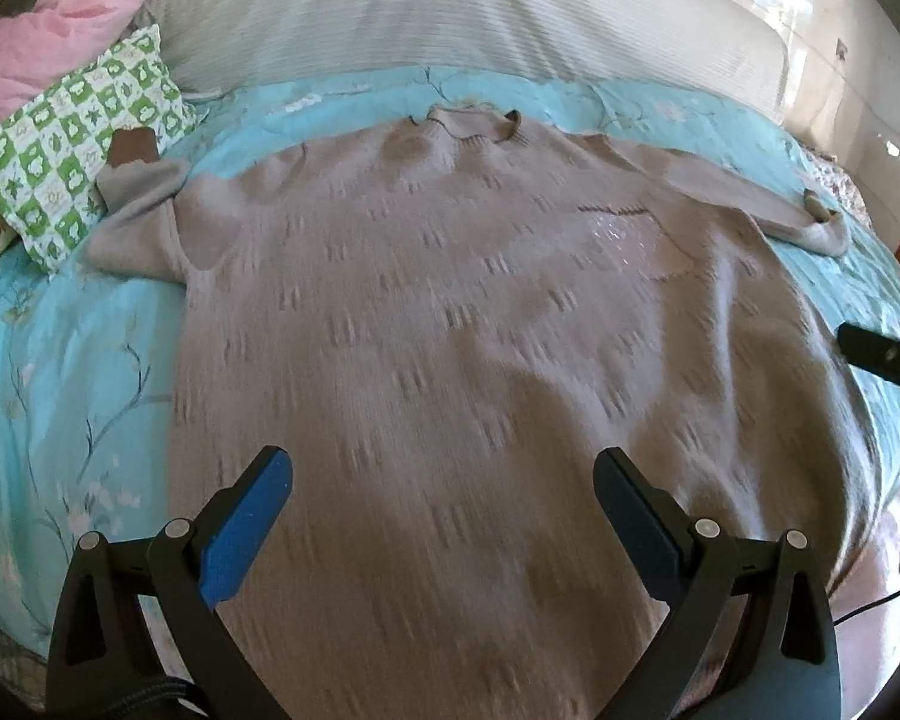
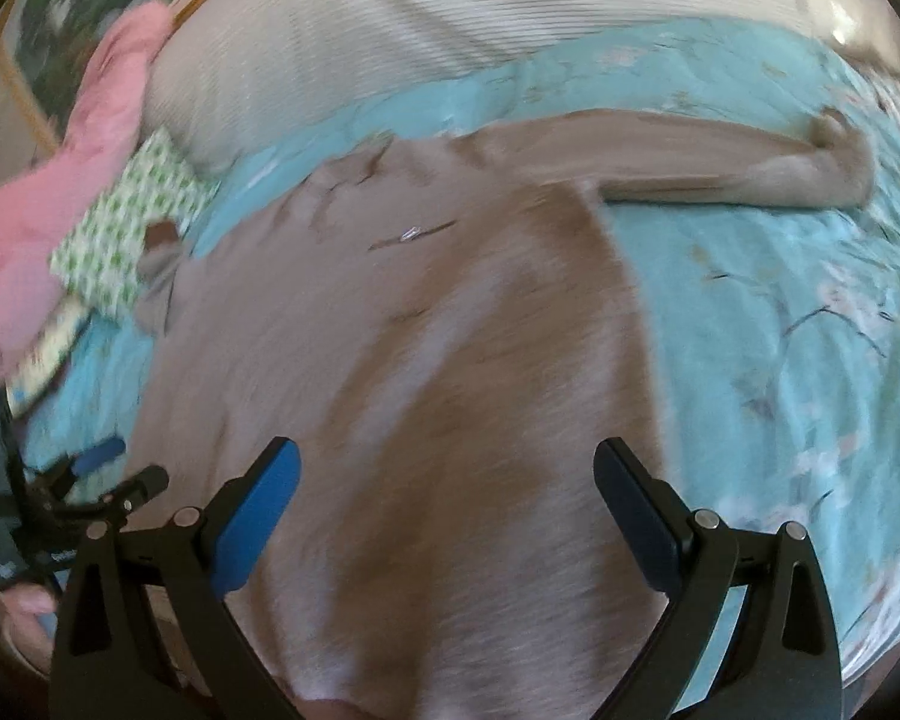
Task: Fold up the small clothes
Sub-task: 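Grasp the brown cuff of a sweater sleeve with the right gripper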
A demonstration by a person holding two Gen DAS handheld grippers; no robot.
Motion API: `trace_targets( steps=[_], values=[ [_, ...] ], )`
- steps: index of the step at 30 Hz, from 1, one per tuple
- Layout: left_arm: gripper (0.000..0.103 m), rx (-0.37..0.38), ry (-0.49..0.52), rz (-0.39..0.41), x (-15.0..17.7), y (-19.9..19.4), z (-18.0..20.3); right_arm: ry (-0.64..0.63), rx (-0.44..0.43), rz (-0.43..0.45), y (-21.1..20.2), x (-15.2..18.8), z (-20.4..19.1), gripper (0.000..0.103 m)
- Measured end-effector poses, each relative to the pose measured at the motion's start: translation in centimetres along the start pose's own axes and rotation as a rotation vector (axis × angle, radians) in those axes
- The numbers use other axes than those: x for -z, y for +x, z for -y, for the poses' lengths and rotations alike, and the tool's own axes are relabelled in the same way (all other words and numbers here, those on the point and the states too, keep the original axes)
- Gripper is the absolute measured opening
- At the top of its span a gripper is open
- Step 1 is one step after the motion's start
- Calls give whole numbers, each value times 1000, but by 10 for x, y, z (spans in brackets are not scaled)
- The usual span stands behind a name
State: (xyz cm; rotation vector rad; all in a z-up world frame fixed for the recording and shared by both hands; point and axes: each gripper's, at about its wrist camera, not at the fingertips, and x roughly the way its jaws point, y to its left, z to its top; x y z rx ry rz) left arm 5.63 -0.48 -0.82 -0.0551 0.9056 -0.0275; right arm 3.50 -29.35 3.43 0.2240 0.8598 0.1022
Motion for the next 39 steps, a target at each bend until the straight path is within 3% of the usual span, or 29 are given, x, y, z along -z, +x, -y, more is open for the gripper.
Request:
trace_targets(
  steps=[7,13,16,18,22,25,27,28,33,39],
  values=[
    [101,-41,-46,4,-36,24,-19,220,76,100,-19,-51,96,98],
    [101,-51,-92,-4,-61,42,-37,362,238,225,-51,-110,193,98],
    [101,-86,-88,-34,-70,57,-40,404,308,229,-50,-139,233,96],
    [101,-100,-89,-38,-76,66,-42,416,350,221,-43,-154,254,89],
    [101,-126,-88,-48,-87,85,-46,477,398,159,-18,-174,300,64],
    [101,-127,-93,-64,-94,99,-49,512,394,126,2,-180,315,51],
    [101,-125,-91,-63,-97,105,-49,496,390,134,7,-184,315,35],
    [101,-127,-87,-65,-98,107,-49,479,383,137,7,-187,310,11],
    [101,-109,-97,-63,-98,111,-52,350,307,179,0,-196,251,8],
    [101,-73,-126,-48,-89,98,-56,181,87,199,10,-191,124,8]
  ],
)
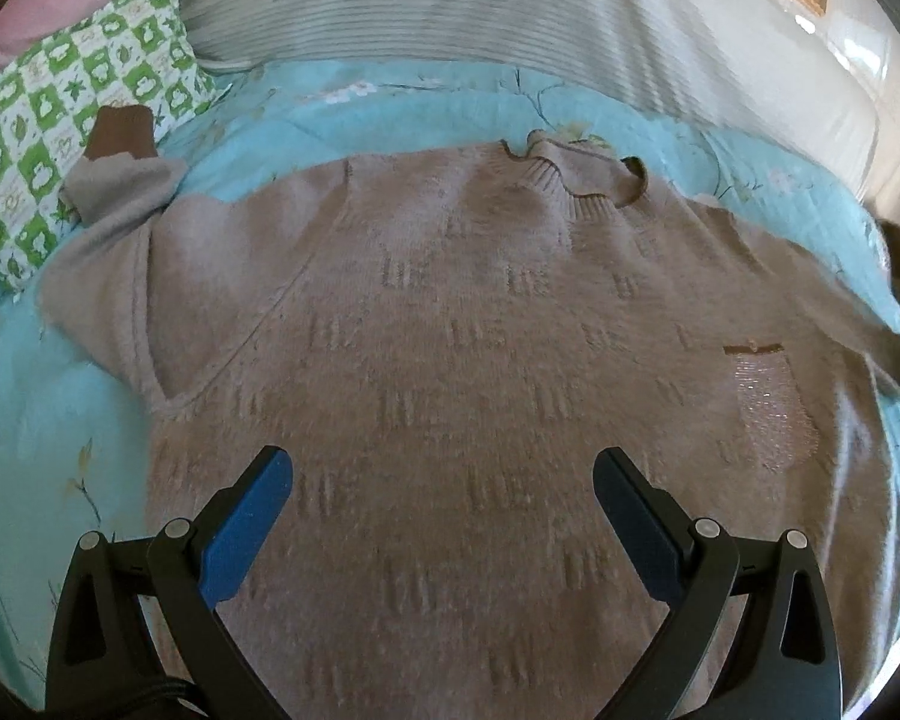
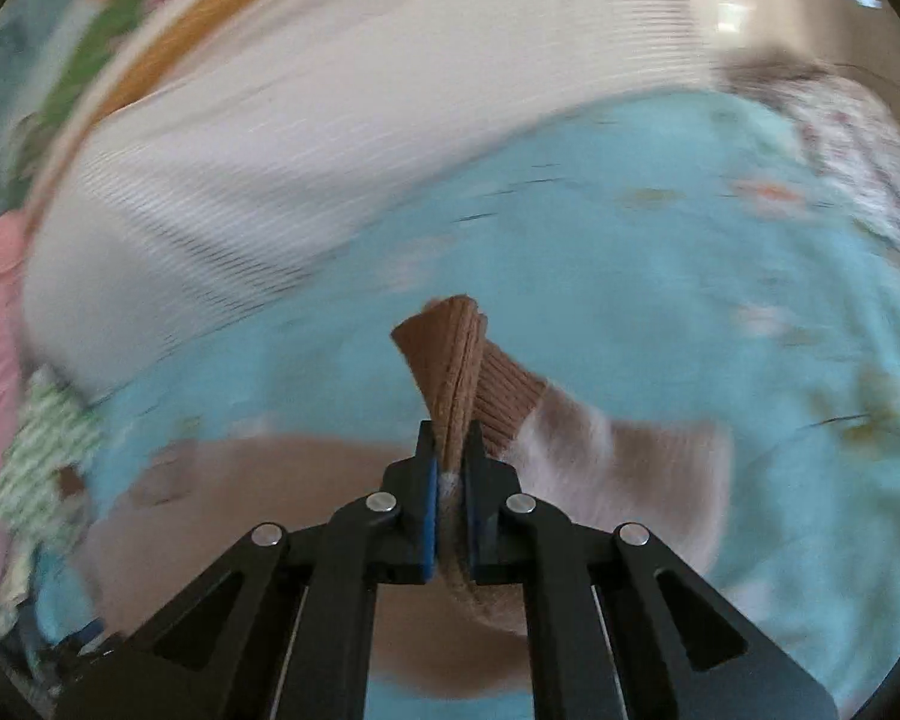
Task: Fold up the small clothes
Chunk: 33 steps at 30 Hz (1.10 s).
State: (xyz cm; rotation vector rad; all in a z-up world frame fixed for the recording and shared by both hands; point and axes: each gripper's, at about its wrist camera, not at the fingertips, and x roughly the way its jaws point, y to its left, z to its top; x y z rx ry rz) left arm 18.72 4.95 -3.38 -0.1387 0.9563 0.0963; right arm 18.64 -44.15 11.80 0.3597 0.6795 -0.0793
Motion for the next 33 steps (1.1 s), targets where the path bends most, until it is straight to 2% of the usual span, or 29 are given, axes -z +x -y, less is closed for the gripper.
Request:
trace_targets(
  steps=[4,7,11,15,18,21,24,25,26,28,32,33],
  values=[
    [101,34,-24,11,6,-12,-12,-61,-189,-46,22,31,-92,8],
    [101,53,-48,18,8,-19,-25,-107,-291,-96,46,58,-150,8],
    [101,73,-73,35,12,-28,-44,-162,-402,-184,79,105,-220,8],
    [101,92,-107,38,16,-33,-62,-208,-469,-260,110,143,-276,8],
    [101,85,-135,31,17,-32,-74,-222,-498,-311,125,166,-290,8],
    [101,113,-166,21,17,-30,-83,-229,-517,-362,135,185,-299,8],
    [101,156,-183,9,11,-25,-82,-213,-522,-435,145,198,-300,16],
    [101,173,-183,8,8,-24,-81,-209,-529,-446,144,201,-299,22],
    [101,188,-181,6,5,-21,-78,-208,-534,-435,140,201,-296,35],
    [101,228,-176,-15,-2,-11,-72,-200,-524,-393,129,199,-286,47],
    [101,309,-172,-73,-18,17,-56,-156,-514,-334,103,188,-260,47],
    [101,306,-167,-90,-22,26,-52,-148,-496,-318,95,186,-252,47]
  ],
)
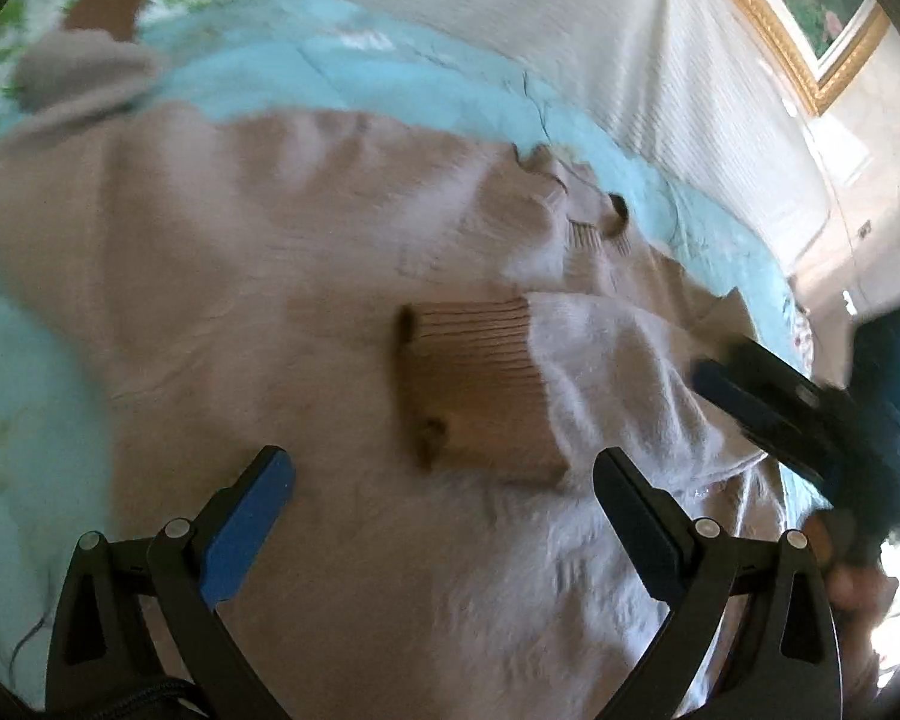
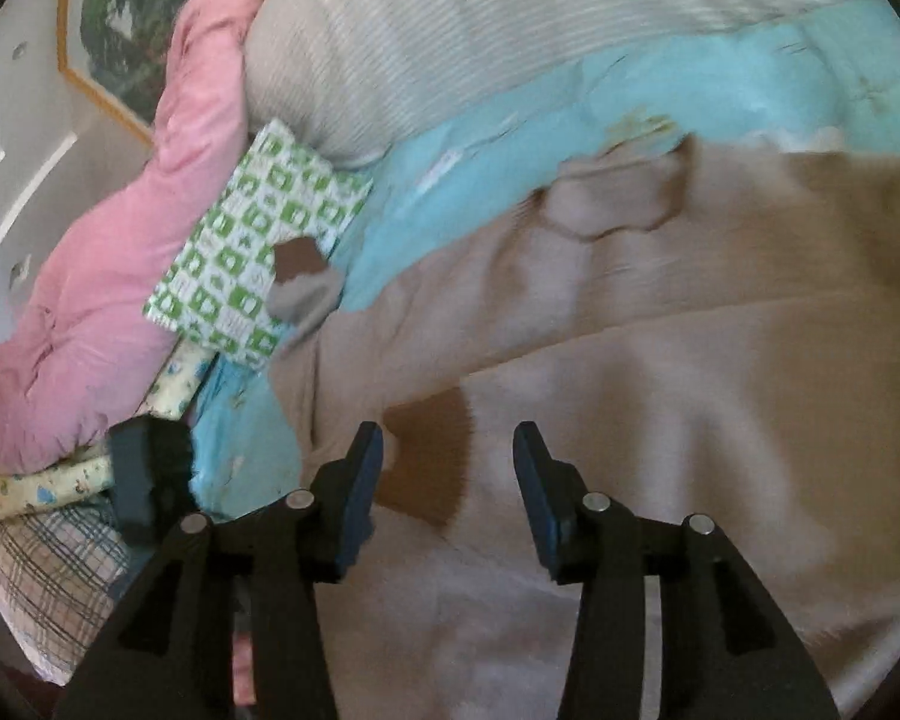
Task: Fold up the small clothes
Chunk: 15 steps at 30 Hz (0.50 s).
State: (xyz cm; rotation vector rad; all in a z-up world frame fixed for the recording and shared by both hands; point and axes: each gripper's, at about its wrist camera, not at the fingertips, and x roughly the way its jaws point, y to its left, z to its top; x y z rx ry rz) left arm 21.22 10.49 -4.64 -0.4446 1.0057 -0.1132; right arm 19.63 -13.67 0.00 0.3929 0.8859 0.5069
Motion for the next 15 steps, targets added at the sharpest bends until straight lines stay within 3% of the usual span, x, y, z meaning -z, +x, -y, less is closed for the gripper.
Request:
trace_targets(
  steps=[5,6,7,8,9,11,13,15],
  values=[
    [98,4,29,7,-25,26,15,56,56,86,-55,13,21,47],
    [82,21,47,13,-29,29,20,65,69,101,-62,15,24,47],
    [48,30,71,13,-31,33,27,78,83,122,-72,17,28,47],
    [24,37,95,1,-32,37,32,94,99,142,-81,19,33,47],
    [7,50,108,-24,-33,42,36,106,111,158,-87,20,36,47],
    [7,15,141,24,-32,31,43,128,139,199,-103,21,46,47],
    [7,7,168,128,-30,-1,41,155,183,241,-123,20,60,48],
    [7,-27,162,192,-30,-19,24,167,230,272,-140,18,73,54]
  ],
)
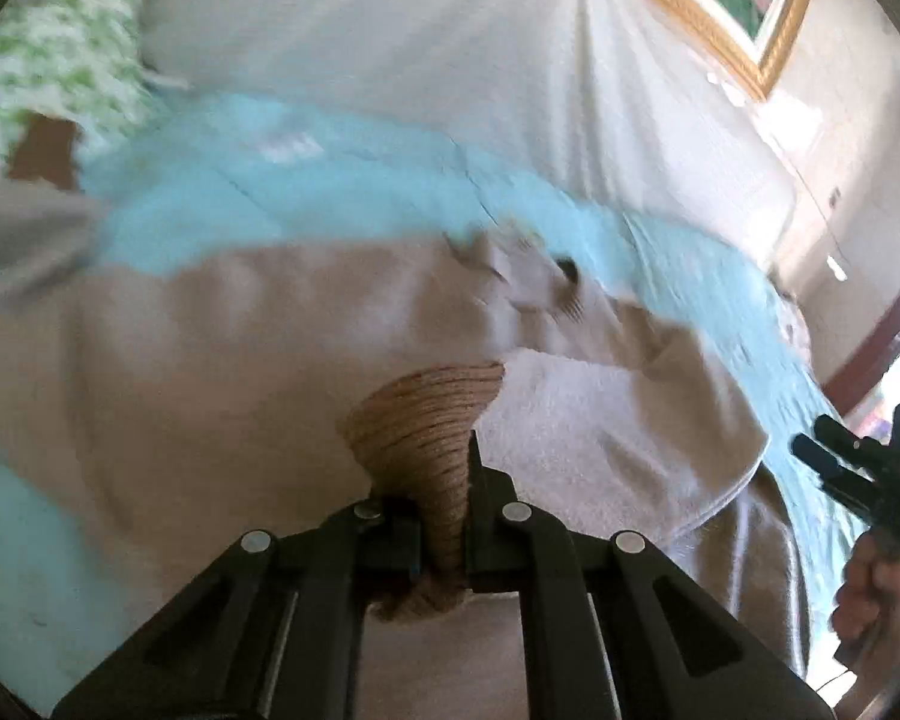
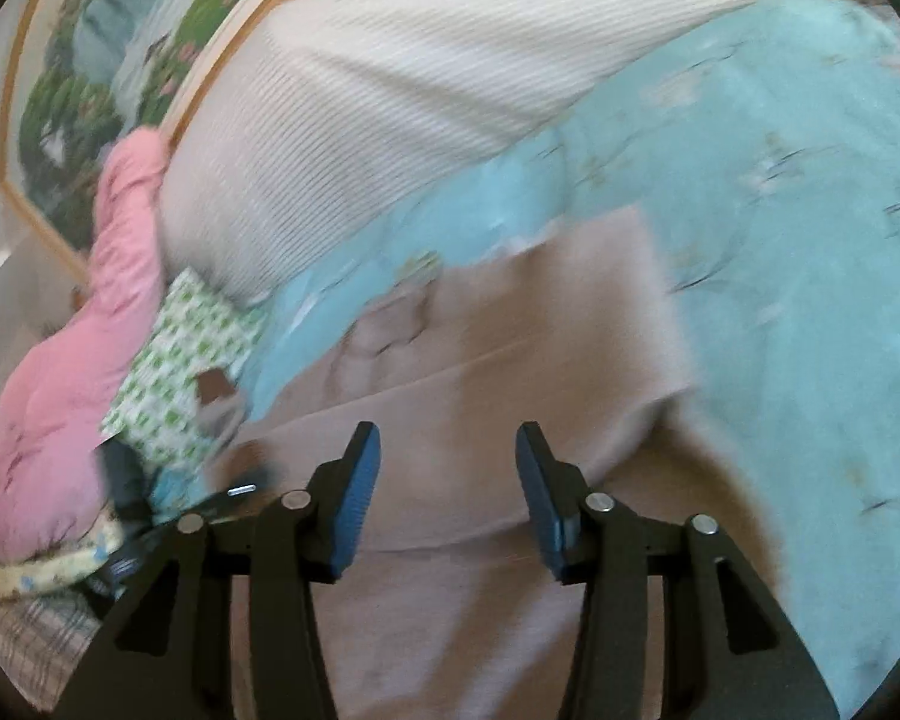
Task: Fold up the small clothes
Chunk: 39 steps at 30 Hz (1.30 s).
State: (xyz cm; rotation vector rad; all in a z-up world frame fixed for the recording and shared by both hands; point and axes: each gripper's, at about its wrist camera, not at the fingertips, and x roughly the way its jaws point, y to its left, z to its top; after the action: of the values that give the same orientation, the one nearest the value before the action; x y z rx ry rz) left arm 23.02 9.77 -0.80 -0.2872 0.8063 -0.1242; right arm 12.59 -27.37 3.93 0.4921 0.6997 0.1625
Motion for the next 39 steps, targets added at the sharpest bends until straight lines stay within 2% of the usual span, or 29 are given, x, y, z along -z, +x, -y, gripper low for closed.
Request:
trace_targets(
  steps=[1,3,6,9,12,15,17,18,20,22,25,27,29,30,33,34,37,38,39],
  values=[
    [7,-16,-13,-14,1,1,-10,9,32,13,-2,-5,9,59],
    [7,-9,-65,-57,6,3,-29,30,94,-3,3,-15,25,61],
    [7,-48,-69,-17,8,-8,-35,41,136,-32,18,-29,39,61],
    [7,-41,-77,-24,4,-7,-37,17,180,-62,37,-45,46,61],
    [7,-55,-76,-56,3,4,-37,-13,207,-130,67,-57,51,61],
    [7,-64,-75,-74,10,7,-38,-67,231,-205,98,-54,53,59],
    [7,-54,-84,-86,13,9,-39,-142,253,-230,108,-51,48,11],
    [7,-44,-89,-88,13,9,-38,-157,252,-245,109,-53,47,11],
    [7,-12,-85,-82,11,8,-30,-162,259,-219,101,-62,49,8],
    [7,19,-77,-79,9,9,-22,-179,288,-197,94,-69,55,8],
    [10,-33,-46,-102,14,23,-21,-172,292,-216,99,-67,64,8],
    [14,-49,-73,-138,19,31,-32,-176,283,-201,97,-66,64,9],
    [18,-20,-110,-127,20,25,-41,-153,288,-191,90,-66,65,15],
    [23,-28,-111,-117,20,19,-43,-146,301,-178,83,-66,64,17],
    [25,-49,-105,-91,21,4,-47,-145,299,-151,71,-61,54,19],
    [25,-51,-105,-89,22,-1,-49,-143,279,-142,64,-58,49,22],
    [28,-76,-110,-77,22,-14,-57,-154,228,-125,51,-45,29,43],
    [31,-85,-111,-74,23,-19,-61,-167,188,-127,47,-37,20,44],
    [38,-100,-113,-68,22,-24,-65,-177,165,-132,46,-31,13,44]
  ],
)
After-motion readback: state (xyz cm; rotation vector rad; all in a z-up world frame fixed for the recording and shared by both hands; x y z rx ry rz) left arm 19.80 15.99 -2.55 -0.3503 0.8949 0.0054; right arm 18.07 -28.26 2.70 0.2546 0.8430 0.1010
